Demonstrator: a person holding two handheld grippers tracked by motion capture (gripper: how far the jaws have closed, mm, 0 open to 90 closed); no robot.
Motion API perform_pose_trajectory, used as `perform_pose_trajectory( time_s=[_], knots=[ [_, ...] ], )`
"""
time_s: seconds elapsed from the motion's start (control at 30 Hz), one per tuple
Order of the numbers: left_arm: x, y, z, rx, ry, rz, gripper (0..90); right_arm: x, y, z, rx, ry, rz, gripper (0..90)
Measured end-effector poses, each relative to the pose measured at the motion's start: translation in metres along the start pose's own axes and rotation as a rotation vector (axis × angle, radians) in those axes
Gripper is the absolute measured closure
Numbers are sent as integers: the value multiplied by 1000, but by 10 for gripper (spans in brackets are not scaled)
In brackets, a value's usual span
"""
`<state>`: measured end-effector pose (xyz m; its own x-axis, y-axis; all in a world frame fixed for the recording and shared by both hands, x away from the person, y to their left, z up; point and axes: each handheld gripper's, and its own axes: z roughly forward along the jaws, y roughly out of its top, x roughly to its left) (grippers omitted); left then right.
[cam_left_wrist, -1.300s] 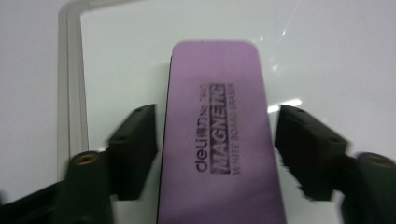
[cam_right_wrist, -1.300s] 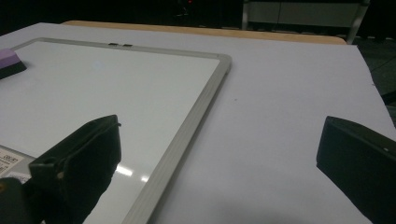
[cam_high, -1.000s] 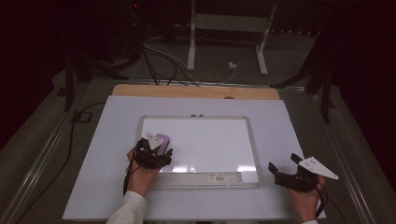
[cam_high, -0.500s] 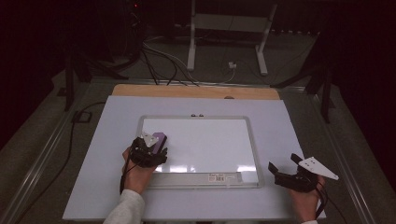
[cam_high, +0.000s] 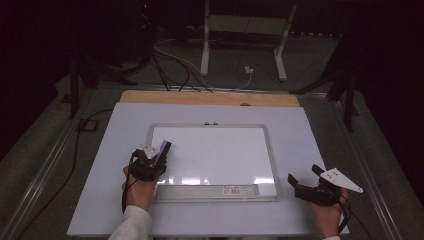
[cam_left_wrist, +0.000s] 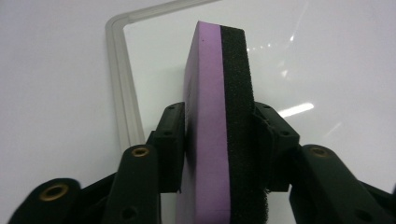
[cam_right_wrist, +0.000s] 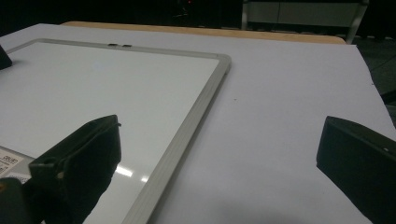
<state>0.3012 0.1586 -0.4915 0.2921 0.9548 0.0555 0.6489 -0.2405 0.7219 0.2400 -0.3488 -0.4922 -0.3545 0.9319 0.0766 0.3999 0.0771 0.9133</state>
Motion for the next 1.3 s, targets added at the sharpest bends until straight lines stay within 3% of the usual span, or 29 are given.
perform_pose_trajectory(
  time_s=[0.57, 0.9, 1.3],
  knots=[
    [-1, -25, -29, 8, -35, -49, 622, 0, 0, -1, -1, 0, 3, 3],
    [-3, -35, -39, 4, -31, -57, 622, 1, 0, -1, -3, 2, -1, 3],
    [-5, -45, -48, -1, -9, -97, 625, 1, 1, -1, -4, 4, -1, 3]
  ],
)
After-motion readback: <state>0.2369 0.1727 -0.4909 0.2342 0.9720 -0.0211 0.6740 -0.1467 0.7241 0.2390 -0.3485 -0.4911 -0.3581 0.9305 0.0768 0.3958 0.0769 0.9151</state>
